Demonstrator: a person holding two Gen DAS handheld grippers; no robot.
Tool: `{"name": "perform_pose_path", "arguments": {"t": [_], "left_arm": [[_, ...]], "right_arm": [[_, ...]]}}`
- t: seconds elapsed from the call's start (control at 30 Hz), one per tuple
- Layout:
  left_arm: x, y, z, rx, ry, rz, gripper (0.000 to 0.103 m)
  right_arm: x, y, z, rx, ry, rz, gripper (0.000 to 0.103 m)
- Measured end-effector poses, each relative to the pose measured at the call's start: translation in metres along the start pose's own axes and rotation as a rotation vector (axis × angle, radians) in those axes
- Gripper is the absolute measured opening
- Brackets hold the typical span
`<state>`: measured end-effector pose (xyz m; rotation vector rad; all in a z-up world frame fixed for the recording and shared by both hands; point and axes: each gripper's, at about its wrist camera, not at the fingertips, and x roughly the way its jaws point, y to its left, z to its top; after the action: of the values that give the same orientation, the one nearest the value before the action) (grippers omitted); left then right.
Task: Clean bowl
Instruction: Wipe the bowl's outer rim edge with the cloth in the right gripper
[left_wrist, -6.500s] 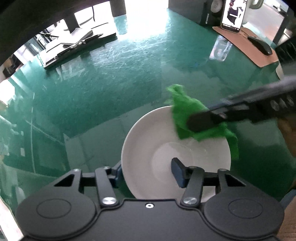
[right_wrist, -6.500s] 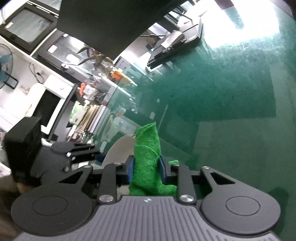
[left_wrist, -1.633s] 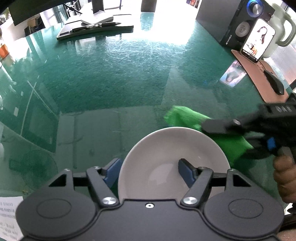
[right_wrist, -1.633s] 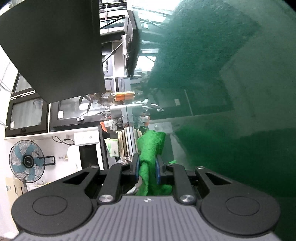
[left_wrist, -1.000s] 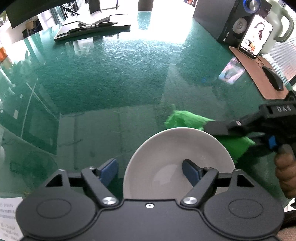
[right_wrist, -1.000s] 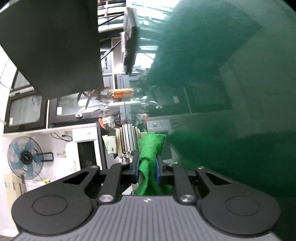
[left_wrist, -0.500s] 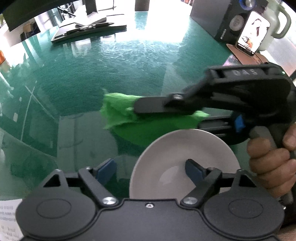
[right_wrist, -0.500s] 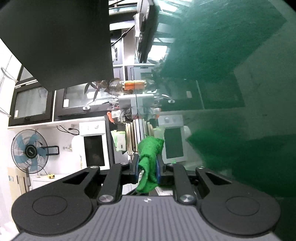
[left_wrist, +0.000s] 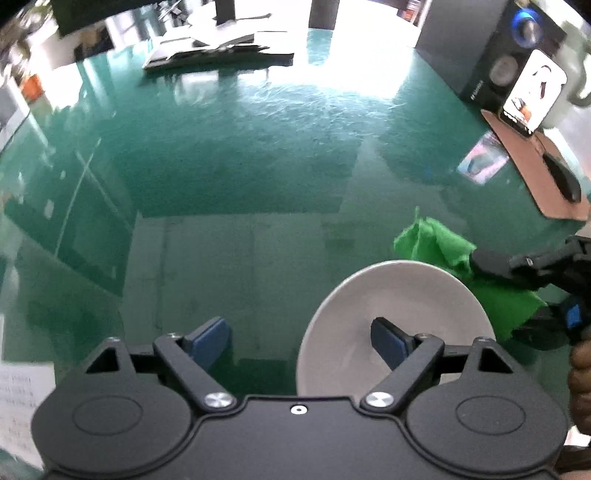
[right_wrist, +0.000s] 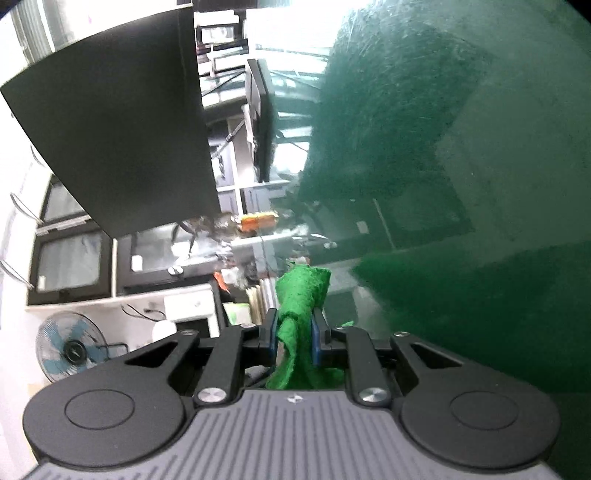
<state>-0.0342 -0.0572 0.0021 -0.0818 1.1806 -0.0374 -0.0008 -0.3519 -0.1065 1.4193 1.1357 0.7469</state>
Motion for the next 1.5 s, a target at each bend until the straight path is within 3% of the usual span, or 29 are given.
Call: {"name": "perform_pose_path", "arguments": {"t": [0.03, 0.17, 0.47, 0.6, 0.83, 1.17, 1.33, 1.43, 1.5], "left_arm": [[-0.002, -0.001, -0.003, -0.001, -0.001, 0.012, 0.084], [-0.005, -0.003, -0.014, -0.026, 0.016, 0.001, 0.063], [-0.007, -0.009, -0.020, -0.024, -0.032, 0.050, 0.056], [-0.006, -0.006, -0.015, -0.048, -0.036, 0.060, 0.056], [0.006, -0.013, 0.011, 0.028, -0.047, 0.068, 0.057], [0.016, -0.017, 0.032, 0.156, -0.067, 0.085, 0.058], [0.018, -0.011, 0.032, 0.147, -0.062, 0.057, 0.058], [0.018, -0.007, 0.034, 0.137, -0.054, 0.044, 0.064], [0.020, 0.000, 0.036, 0.113, -0.043, 0.022, 0.067]], "right_arm": [[0.001, 0.001, 0.000, -0.003, 0.001, 0.002, 0.018], [0.007, 0.009, 0.003, -0.043, 0.025, 0.027, 0.018], [0.005, 0.014, 0.008, -0.074, 0.047, 0.006, 0.018], [0.004, 0.018, 0.006, -0.120, 0.062, -0.041, 0.018], [0.011, 0.031, 0.010, -0.210, 0.109, -0.084, 0.018], [0.062, 0.027, 0.038, -0.104, 0.136, -0.043, 0.018], [0.091, 0.029, 0.044, -0.106, 0.161, -0.041, 0.018], [0.092, 0.031, 0.043, -0.108, 0.164, -0.047, 0.018], [0.071, 0.030, 0.040, -0.110, 0.162, -0.058, 0.018]]}}
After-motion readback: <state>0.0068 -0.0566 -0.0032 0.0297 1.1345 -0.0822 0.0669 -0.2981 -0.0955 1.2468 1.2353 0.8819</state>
